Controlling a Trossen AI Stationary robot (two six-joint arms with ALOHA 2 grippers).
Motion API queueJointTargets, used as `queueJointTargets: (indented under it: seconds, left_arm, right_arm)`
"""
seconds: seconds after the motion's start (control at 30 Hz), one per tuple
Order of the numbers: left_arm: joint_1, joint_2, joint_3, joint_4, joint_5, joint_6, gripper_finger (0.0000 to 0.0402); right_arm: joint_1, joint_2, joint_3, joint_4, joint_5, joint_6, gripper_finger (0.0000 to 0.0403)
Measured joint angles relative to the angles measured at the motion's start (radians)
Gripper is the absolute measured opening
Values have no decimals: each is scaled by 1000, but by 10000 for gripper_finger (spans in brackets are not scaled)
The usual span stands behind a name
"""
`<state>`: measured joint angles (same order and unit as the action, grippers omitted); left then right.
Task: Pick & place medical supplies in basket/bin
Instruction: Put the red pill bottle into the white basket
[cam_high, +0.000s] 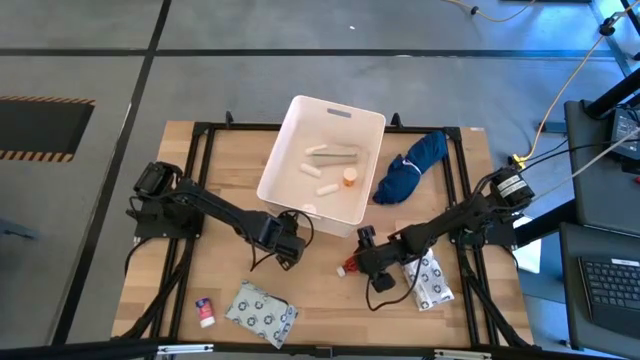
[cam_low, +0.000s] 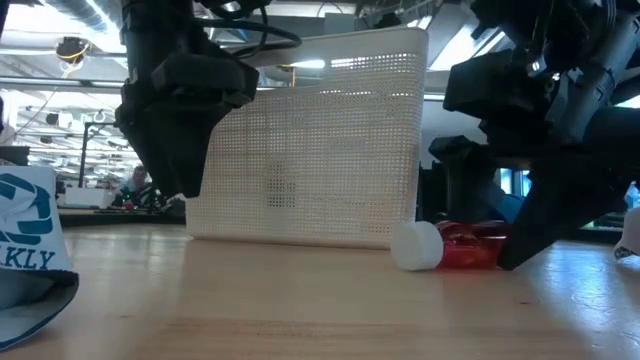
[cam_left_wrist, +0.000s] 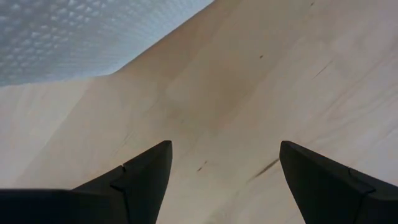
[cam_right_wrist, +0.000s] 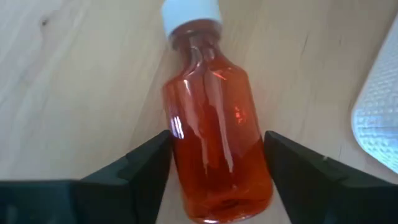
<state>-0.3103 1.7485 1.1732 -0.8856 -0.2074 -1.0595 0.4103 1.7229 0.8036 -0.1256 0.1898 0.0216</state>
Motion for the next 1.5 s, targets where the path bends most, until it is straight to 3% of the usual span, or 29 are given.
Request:
queueJointTargets:
  seconds: [0.3,0.47,0.57,0.8,0.93,1.17,1.3,1.5]
  left_arm:
    - [0,0,0,-4,88,36,290]
    - [0,0,0,-7,181,52,290]
    - [-2,0,0,-10,237,69,290]
    - [-2,0,0,-9,294,93,290]
    - [-2,0,0,-10,309,94,290]
    - [-10,-27,26,-20,356,93,290]
    - [-26,-97,90,-45,303,103,290]
    - [-53,-242,169,-56,159,61,290]
  right_arm:
    - [-1,-9,0,-21,-20,0,148]
    - [-1,-76,0,-96,-165,29,150]
    - [0,-147,41,-232,-240,49,154]
    - [-1,-315,228,-531,-289,48,155]
    - [-10,-373,376,-582,-237,45,156]
    - [-101,-391,630,-599,-35,-33,156]
    - [-207,-381,723,-550,37,-106,156]
    - [-393,-362,731,-323,38,-105,156]
